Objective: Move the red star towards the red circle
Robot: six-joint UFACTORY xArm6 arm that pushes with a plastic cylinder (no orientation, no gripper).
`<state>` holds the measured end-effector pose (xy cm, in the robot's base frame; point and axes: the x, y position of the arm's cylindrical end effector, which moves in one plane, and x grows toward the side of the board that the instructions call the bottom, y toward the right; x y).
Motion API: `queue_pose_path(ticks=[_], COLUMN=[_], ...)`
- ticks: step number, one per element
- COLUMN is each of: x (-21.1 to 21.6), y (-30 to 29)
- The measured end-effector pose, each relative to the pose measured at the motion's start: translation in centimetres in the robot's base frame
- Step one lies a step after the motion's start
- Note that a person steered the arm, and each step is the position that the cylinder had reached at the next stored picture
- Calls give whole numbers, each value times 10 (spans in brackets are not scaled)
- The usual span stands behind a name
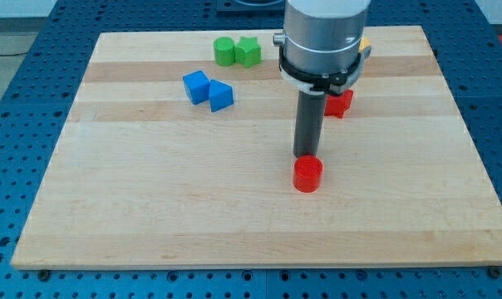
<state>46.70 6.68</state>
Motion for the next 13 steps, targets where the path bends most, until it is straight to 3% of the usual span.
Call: queue_pose_path(ticks=[2, 3, 4, 6, 8, 9, 11, 13], x=[-71, -105, -104, -34, -23, -11, -38, -29], y=[95, 89, 39, -25, -82, -80, -60, -48])
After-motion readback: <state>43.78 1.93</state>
